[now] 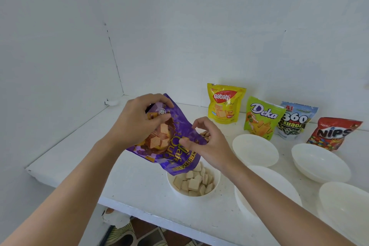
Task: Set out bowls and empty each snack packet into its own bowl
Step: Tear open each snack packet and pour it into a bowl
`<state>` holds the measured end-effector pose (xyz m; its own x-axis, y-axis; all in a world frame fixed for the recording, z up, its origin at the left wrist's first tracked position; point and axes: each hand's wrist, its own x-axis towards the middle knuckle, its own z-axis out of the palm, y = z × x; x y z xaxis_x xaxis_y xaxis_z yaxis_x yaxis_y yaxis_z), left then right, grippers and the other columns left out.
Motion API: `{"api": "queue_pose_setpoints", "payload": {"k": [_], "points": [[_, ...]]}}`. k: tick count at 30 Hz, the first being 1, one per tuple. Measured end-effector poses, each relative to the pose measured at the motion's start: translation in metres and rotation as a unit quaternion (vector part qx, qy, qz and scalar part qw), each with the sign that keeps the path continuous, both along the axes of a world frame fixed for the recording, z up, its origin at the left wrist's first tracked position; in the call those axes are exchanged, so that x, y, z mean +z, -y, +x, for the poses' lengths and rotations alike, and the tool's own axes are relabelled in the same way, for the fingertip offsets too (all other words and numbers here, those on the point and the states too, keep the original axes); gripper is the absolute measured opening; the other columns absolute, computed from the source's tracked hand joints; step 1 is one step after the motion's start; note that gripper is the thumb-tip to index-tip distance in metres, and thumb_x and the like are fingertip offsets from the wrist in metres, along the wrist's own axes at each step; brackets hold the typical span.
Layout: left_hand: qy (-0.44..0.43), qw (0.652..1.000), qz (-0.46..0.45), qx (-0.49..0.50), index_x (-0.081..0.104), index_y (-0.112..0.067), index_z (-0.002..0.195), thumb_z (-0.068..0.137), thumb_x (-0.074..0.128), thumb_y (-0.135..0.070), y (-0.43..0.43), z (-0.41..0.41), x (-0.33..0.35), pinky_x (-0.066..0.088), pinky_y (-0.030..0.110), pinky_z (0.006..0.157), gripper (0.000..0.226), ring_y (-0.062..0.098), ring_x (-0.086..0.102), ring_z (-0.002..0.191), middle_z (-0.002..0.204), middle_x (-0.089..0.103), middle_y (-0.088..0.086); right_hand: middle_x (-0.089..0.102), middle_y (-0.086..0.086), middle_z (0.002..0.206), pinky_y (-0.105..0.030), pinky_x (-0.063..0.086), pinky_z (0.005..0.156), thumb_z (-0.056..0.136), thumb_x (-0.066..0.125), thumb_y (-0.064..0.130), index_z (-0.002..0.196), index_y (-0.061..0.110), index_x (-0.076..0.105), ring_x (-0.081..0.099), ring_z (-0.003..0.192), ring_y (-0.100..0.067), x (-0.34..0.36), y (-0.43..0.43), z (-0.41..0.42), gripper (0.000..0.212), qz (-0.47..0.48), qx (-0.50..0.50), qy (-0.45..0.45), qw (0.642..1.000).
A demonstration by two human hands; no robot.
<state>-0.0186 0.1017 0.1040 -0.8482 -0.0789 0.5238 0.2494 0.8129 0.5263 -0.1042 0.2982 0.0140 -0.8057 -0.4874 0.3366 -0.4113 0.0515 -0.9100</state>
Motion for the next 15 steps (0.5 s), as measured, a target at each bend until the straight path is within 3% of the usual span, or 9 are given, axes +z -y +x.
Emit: {"api": "queue_pose_setpoints", "payload": {"k": [4, 10, 15], "points": [[0.021, 0.999, -0.008, -0.027, 0.072, -0.032, 0.101, 0.086, 0.078, -0.021, -0.01, -0.004, -0.012, 0.051, 0.025, 0.082, 0.019, 0.004, 0.063, 0.094, 0.096, 0.07, -0.018, 0.068, 0.0, 0.098, -0.034, 0.057, 0.079, 0.069, 0.091, 0.025, 0.097, 0.023, 0.049, 0.067, 0.09, -0.014, -0.005, 0.003, 0.001, 0.05, 0.008, 0.044, -0.015, 0.999], [0.03, 0.997, -0.035, -0.062, 0.071, -0.03, 0.106, 0.085, 0.079, -0.026, -0.011, -0.004, -0.017, 0.049, 0.027, 0.083, 0.023, 0.009, 0.061, 0.093, 0.1, 0.067, -0.011, 0.07, -0.006, 0.091, -0.046, 0.056, 0.073, 0.077, 0.084, 0.012, 0.091, 0.023, 0.046, 0.068, 0.081, -0.017, -0.016, 0.003, -0.002, 0.041, -0.014, 0.016, 0.009, 1.0], [0.039, 0.994, -0.021, -0.098, 0.054, -0.039, 0.126, 0.088, 0.076, -0.02, -0.011, 0.0, -0.007, 0.056, 0.025, 0.079, 0.048, 0.009, 0.066, 0.098, 0.109, 0.067, -0.014, 0.068, -0.008, 0.09, -0.037, 0.054, 0.068, 0.08, 0.081, 0.011, 0.093, 0.017, 0.045, 0.065, 0.078, -0.013, -0.01, 0.005, -0.004, 0.039, -0.028, 0.007, 0.023, 0.999]]}}
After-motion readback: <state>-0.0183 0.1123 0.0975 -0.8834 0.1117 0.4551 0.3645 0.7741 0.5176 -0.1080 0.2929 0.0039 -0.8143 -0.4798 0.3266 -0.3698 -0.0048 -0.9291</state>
